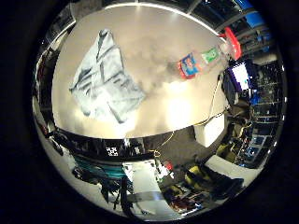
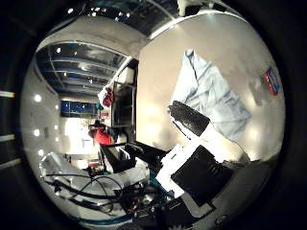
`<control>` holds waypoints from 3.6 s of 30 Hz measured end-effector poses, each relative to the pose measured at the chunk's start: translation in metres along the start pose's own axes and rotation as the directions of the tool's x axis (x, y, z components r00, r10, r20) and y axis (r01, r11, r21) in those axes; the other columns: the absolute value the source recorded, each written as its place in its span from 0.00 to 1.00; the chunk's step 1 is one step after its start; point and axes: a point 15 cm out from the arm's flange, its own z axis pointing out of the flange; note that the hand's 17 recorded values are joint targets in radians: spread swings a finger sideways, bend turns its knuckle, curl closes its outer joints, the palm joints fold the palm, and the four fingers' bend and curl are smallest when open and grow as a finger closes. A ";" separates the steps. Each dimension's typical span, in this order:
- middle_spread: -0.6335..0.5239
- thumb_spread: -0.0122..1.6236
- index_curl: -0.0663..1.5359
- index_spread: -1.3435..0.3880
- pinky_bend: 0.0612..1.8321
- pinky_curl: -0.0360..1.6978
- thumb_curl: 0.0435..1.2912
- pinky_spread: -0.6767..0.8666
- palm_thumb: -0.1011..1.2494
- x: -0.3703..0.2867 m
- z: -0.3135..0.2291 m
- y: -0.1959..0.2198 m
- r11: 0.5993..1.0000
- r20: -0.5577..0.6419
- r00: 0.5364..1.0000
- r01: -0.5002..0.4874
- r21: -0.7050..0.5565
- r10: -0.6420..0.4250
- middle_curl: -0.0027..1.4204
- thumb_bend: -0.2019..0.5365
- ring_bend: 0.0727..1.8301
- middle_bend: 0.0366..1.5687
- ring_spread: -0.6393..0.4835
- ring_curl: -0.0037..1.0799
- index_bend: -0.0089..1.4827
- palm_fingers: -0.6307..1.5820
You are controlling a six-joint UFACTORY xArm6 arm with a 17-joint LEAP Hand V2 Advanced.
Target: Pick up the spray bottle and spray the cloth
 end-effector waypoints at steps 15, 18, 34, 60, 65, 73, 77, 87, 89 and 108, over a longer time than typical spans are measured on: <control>0.55 0.68 0.23 0.58 0.11 0.19 0.22 0.70 0.59 0.120 -0.073 -0.030 0.953 0.115 0.971 -0.227 0.200 0.207 0.25 0.25 0.09 0.11 0.67 0.22 0.12 0.44; 0.56 0.68 0.23 0.58 0.12 0.19 0.22 0.69 0.59 0.140 -0.082 -0.026 0.937 0.156 0.957 -0.274 0.215 0.244 0.25 0.25 0.09 0.11 0.68 0.22 0.11 0.43; 0.63 0.67 0.20 0.64 0.20 0.21 0.22 0.69 0.56 0.231 -0.054 0.012 0.871 0.286 0.890 -0.426 0.244 0.355 0.25 0.24 0.14 0.11 0.71 0.25 0.10 0.35; 0.66 0.65 0.20 0.65 0.22 0.20 0.20 0.67 0.48 0.337 0.032 -0.019 0.802 0.462 0.778 -0.561 0.205 0.426 0.24 0.24 0.16 0.11 0.72 0.25 0.10 0.29; 0.66 0.65 0.20 0.66 0.22 0.20 0.20 0.67 0.48 0.345 0.050 -0.019 0.797 0.477 0.759 -0.577 0.177 0.444 0.24 0.24 0.15 0.12 0.72 0.24 0.11 0.30; 0.66 0.65 0.20 0.66 0.21 0.20 0.20 0.67 0.48 0.332 0.079 -0.032 0.822 0.492 0.754 -0.556 0.123 0.436 0.24 0.24 0.15 0.13 0.72 0.24 0.11 0.31; 0.65 0.64 0.20 0.67 0.20 0.19 0.20 0.67 0.48 0.322 0.094 -0.039 0.836 0.490 0.758 -0.540 0.100 0.431 0.25 0.24 0.16 0.13 0.72 0.25 0.11 0.32; 0.58 0.64 0.21 0.67 0.19 0.18 0.21 0.60 0.53 0.324 0.127 -0.084 0.849 0.453 0.779 -0.522 0.086 0.433 0.27 0.25 0.27 0.21 0.62 0.27 0.13 0.51; 0.54 0.63 0.21 0.65 0.20 0.17 0.22 0.54 0.56 0.327 0.129 -0.094 0.845 0.457 0.776 -0.527 0.092 0.434 0.29 0.26 0.33 0.26 0.58 0.29 0.13 0.62; 0.46 0.59 0.52 0.65 0.69 0.48 0.38 0.31 0.88 0.275 0.083 -0.141 0.900 0.602 0.747 -0.424 0.106 0.281 0.50 0.27 0.75 0.84 0.40 0.60 0.79 0.80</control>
